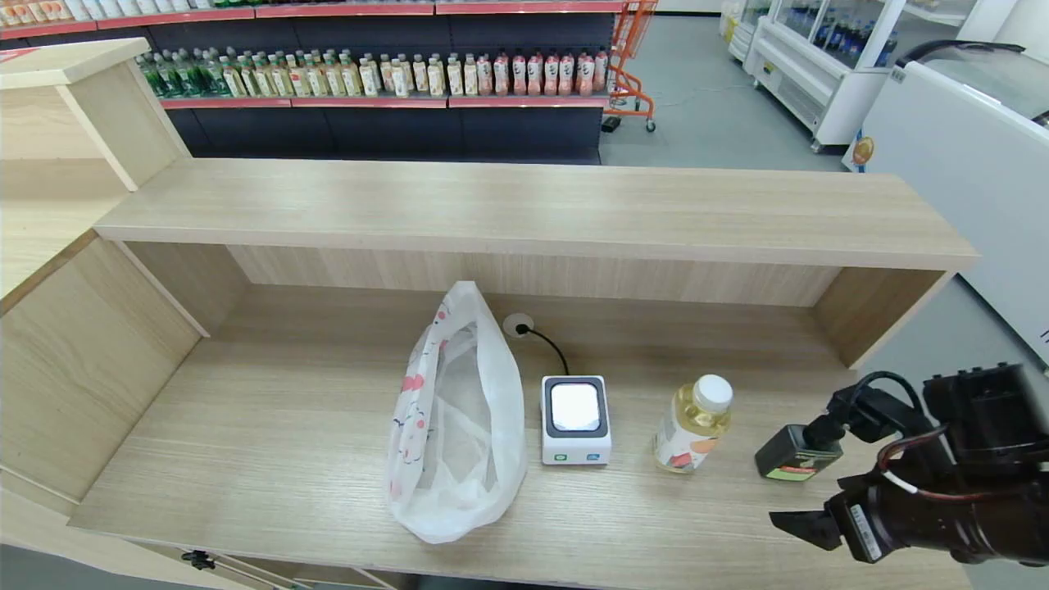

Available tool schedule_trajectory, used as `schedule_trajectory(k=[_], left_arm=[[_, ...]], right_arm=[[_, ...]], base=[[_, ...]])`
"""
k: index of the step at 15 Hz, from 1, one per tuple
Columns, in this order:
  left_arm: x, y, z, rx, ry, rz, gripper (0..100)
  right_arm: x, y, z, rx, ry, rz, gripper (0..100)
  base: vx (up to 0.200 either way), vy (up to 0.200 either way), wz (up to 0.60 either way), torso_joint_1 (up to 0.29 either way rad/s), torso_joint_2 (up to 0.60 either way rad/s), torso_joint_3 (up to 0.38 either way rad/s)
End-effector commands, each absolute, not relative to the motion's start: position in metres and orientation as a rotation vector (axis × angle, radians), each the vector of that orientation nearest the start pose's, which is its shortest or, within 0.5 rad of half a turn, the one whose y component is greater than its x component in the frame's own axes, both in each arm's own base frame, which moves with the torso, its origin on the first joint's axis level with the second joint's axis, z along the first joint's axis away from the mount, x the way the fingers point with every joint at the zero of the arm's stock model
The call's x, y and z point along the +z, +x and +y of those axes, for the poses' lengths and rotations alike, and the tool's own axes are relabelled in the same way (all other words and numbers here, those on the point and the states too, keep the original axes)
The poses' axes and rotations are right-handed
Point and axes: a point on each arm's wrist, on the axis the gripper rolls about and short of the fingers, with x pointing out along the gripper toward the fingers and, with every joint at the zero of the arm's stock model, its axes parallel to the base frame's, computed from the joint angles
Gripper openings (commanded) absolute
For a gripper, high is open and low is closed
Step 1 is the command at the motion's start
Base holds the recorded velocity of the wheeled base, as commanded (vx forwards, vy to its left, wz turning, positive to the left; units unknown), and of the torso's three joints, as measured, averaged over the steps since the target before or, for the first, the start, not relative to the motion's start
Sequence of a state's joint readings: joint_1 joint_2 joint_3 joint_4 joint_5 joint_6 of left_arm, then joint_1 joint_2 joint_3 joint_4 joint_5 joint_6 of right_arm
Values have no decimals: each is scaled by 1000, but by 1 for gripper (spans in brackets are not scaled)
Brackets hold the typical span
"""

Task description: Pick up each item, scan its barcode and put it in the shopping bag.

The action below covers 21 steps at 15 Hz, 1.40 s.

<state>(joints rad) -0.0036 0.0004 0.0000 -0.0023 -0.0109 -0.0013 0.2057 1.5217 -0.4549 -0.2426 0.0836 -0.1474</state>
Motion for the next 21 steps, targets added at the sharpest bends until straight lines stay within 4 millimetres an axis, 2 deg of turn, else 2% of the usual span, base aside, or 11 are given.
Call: schedule_trajectory(k=[1,5,7,13,21], left_arm=[[76,-23,0,-15,-2,-3,100],[76,-23,0,-14,-3,-3,100],[76,-23,0,-15,-2,-3,100],[76,-23,0,-14,-2,-3,100],[76,-23,0,-14,-2,-3,100]], right_arm=[[82,213,72,305,-159,870,100],[54,231,114,187,-75,810,100],[47,238,125,185,-58,757,100],[41,260,135,200,-23,611,100],[33,284,146,243,-89,453,100]], base=[[0,0,0,0,0,0],[0,0,0,0,0,0],[0,0,0,0,0,0],[0,0,0,0,0,0],[0,0,0,0,0,0]])
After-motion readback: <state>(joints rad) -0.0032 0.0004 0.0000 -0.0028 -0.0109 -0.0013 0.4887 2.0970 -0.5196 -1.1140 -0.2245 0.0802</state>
